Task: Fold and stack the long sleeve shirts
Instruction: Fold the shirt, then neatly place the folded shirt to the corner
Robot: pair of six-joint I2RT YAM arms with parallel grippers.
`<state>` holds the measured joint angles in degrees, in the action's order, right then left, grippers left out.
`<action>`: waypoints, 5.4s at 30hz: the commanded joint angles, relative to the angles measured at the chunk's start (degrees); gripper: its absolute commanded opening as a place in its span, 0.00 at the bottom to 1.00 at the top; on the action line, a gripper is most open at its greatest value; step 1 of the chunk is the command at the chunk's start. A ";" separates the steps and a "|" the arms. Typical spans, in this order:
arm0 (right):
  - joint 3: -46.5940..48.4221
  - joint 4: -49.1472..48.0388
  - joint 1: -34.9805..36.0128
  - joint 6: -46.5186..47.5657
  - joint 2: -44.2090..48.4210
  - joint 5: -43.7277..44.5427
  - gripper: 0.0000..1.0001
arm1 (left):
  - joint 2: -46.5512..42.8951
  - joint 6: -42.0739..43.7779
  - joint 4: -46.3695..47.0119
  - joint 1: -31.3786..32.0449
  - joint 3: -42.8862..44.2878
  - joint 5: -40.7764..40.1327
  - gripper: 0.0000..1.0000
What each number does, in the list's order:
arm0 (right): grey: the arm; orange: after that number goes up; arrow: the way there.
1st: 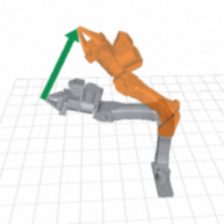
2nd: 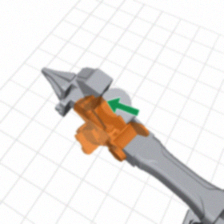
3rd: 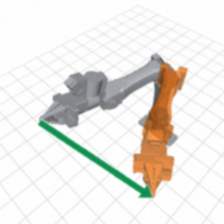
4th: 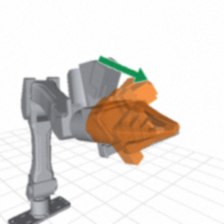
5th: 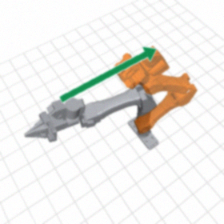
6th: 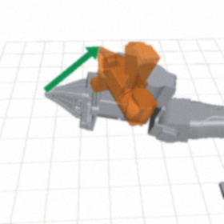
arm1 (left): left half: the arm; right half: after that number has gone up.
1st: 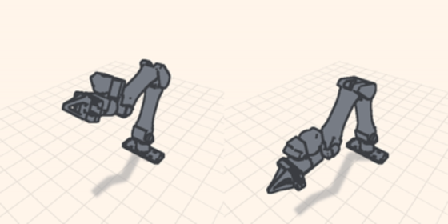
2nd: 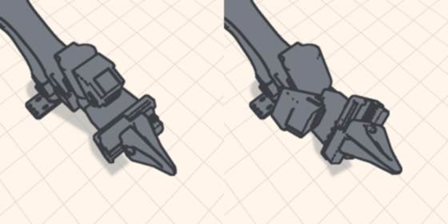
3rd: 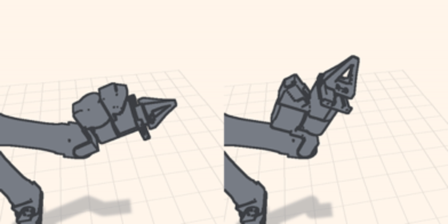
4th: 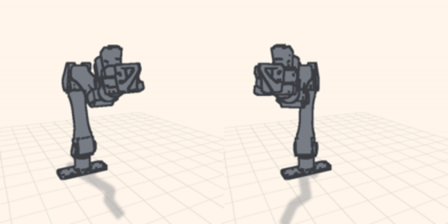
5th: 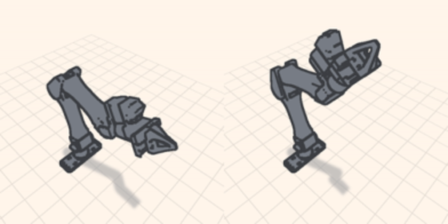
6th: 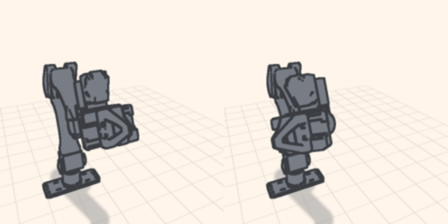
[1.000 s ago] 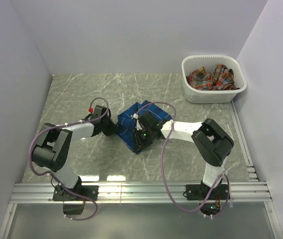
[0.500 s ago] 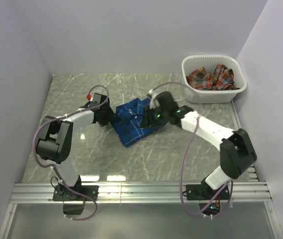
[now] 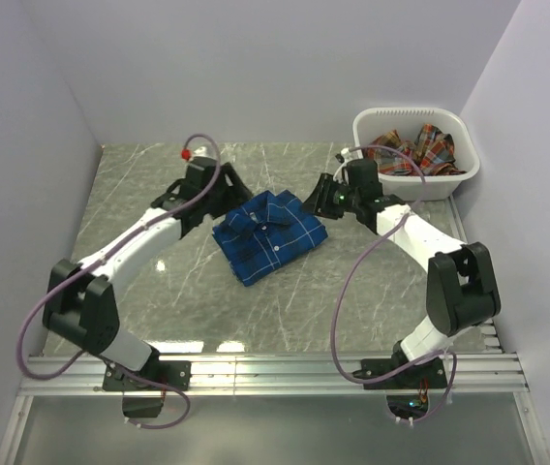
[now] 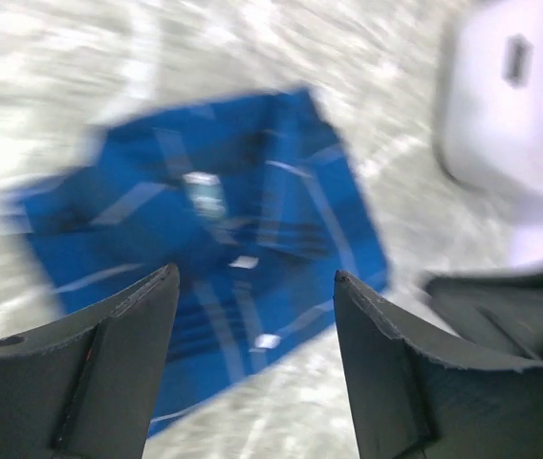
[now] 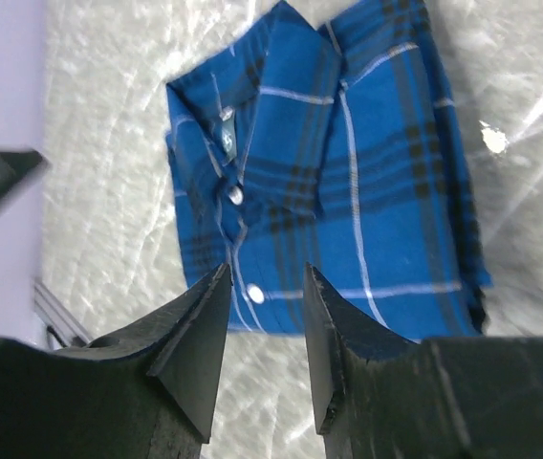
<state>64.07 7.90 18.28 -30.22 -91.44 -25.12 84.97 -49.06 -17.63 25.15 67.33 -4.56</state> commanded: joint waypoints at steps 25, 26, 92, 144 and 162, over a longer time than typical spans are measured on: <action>-29.80 -28.39 5.27 -25.07 -1.38 -2.21 0.41 | 18.74 -5.00 13.76 -6.25 -8.64 7.45 0.65; -28.67 -27.16 5.45 -24.89 -0.42 -2.21 0.41 | 17.35 -3.69 14.02 -6.25 -8.45 7.63 0.65; -24.52 5.19 -2.55 -4.94 48.63 12.55 0.82 | 2.56 -54.04 25.89 19.06 -34.47 -22.07 0.77; -17.85 17.41 -2.64 3.59 50.48 27.83 0.80 | 26.96 -23.28 17.19 -43.43 6.95 5.88 0.87; -8.09 31.82 -2.64 3.14 60.14 44.01 0.83 | -30.99 16.44 -14.27 -39.40 5.87 5.80 0.99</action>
<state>53.71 37.67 15.97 -28.25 -33.32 14.06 58.48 -42.98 -24.60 -17.41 70.41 1.93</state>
